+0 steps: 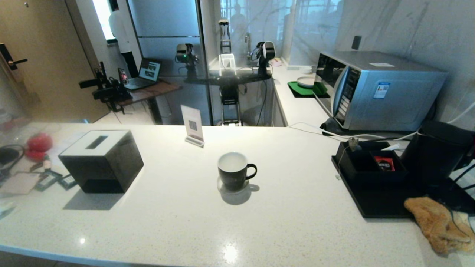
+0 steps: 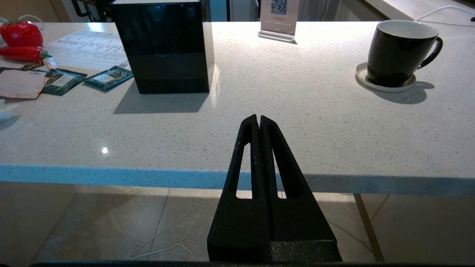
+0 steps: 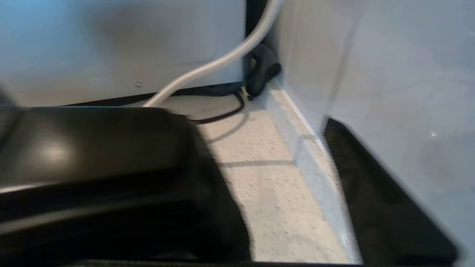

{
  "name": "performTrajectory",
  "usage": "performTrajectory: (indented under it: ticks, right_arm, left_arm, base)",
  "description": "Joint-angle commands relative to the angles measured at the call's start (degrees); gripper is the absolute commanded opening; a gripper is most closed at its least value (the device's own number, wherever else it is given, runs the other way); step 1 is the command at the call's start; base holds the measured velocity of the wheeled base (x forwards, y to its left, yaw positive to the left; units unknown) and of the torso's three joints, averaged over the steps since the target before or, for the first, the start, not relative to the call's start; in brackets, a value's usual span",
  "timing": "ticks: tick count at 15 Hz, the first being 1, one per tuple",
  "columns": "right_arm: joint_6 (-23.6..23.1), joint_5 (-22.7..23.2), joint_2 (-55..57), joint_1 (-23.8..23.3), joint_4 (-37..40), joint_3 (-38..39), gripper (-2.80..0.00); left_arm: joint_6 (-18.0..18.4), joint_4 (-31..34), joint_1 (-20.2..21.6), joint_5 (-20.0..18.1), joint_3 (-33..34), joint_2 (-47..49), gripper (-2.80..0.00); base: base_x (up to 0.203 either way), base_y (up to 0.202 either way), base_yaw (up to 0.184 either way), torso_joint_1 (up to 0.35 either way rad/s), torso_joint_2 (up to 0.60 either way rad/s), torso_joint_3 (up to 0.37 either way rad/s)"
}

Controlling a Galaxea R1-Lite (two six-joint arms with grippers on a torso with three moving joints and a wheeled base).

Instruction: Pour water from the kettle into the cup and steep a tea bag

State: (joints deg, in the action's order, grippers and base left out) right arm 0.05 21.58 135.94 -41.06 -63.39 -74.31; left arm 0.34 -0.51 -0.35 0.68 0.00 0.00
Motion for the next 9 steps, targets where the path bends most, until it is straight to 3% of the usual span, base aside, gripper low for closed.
performTrajectory:
  ticks: [1, 9]
  right_arm:
    - [0.04, 0.13, 0.12, 0.01, -0.61, 0.13, -2.80]
    - [0.04, 0.13, -0.23, 0.19, -1.91, 0.66, -2.80]
  left_arm:
    - [0.01, -0.03, 0.00, 0.02, 0.00, 0.09, -2.80]
    - [0.01, -0.02, 0.00, 0.02, 0.00, 0.09, -2.80]
  base:
    - [0.000, 0.000, 0.000, 0.000, 0.00, 0.000]
    - [0.000, 0.000, 0.000, 0.000, 0.00, 0.000]
